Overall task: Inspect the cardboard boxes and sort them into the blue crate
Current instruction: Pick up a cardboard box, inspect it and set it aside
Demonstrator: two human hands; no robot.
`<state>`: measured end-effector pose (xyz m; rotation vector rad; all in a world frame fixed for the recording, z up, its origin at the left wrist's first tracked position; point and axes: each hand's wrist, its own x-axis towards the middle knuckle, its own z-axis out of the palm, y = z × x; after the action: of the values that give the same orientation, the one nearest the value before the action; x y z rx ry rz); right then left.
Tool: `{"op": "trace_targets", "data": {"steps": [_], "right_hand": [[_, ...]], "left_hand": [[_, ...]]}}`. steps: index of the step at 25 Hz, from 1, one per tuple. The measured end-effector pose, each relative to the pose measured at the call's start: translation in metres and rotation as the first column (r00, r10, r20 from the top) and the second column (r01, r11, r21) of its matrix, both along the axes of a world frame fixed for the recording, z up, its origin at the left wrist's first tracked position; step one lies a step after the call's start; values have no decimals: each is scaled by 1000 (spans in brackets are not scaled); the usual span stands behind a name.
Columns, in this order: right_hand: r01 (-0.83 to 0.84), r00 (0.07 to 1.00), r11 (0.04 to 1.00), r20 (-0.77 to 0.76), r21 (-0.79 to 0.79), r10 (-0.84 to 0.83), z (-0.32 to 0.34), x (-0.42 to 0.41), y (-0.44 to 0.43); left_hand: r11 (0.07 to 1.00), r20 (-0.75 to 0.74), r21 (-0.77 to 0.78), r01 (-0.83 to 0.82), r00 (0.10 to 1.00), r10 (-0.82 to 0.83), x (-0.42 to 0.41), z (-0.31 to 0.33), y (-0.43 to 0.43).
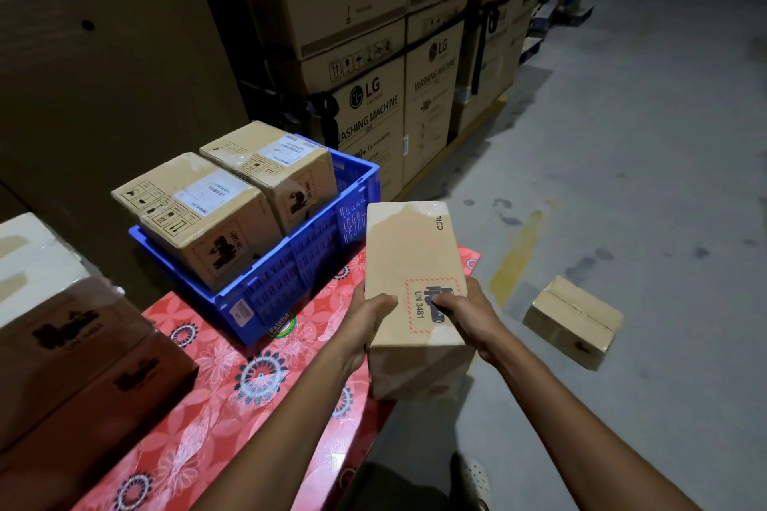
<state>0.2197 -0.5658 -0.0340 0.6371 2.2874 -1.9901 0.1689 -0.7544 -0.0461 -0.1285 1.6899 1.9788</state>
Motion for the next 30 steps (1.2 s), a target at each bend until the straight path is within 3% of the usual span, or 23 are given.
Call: {"op": "trace_targets", "data": {"steps": [4,11,16,19,23,28,30], "right_hand": [[-1,999,999,33,32,-1,-20,-10,7],[38,997,990,68,-133,-29,-8,-39,6],[148,984,963,132,-225,-120,19,-92,22],[122,981,979,173,-165,-93,24,-120,31],[59,985,996,156,69,-69,9,-131,30],[83,988,996,123,42,-88,-2,-137,28],[88,990,996,108,16,-89,-2,-137,30]], "left_hand": [[998,-47,-55,15,999,-17,-7,-9,1],[974,-100,-199,106,987,-128,-23,7,-1],[995,-28,-89,-49,999,46,-63,44,32],[993,27,-78,-91,995,93,-98,41,45],[961,-35,-273,-56,998,48,-127,18,49],[922,-130,-372,-110,989,65,-139,10,53],[953,-88,-287,-95,993,72,-130,24,55]]}}
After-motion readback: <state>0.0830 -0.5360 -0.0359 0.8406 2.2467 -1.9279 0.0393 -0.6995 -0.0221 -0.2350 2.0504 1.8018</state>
